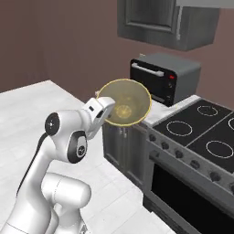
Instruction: Move the bowls from the cabinet to the plates on the dining table.
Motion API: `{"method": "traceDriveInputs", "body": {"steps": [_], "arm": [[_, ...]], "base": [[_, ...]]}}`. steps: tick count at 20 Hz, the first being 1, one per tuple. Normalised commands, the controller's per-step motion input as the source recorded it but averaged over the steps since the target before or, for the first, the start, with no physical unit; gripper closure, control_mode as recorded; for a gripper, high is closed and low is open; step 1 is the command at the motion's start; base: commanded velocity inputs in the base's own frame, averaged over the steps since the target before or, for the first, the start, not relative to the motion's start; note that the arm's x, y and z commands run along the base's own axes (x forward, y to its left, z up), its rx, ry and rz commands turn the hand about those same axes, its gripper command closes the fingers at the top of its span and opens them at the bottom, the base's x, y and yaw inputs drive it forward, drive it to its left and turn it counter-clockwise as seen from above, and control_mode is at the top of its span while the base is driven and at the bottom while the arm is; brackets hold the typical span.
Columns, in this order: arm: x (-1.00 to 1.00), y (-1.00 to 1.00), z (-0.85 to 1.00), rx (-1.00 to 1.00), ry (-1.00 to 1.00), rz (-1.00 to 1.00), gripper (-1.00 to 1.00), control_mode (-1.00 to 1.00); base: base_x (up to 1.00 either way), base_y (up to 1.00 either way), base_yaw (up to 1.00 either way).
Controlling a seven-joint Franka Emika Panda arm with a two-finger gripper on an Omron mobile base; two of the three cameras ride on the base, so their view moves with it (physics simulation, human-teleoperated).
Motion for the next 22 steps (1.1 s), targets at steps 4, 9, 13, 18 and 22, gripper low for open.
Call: {"method": "traceDriveInputs", "body": {"steps": [4,9,13,18,22], "arm": [[0.0,0.0,0.0,0.0,0.0,0.0,1.0,1.0],[0.0,0.0,0.0,0.0,0.0,0.0,1.0,1.0],[0.0,0.0,0.0,0.0,0.0,0.0,1.0,1.0],[0.0,0.0,0.0,0.0,0.0,0.0,1.0,1.0],[0.0,0.0,0.0,0.0,0.0,0.0,1.0,1.0]], "base": [[0.01,0.66,0.54],[0.02,0.64,0.54],[0.14,0.45,0.52],[0.21,-0.28,0.39],[0.49,-0.97,0.26]]}}
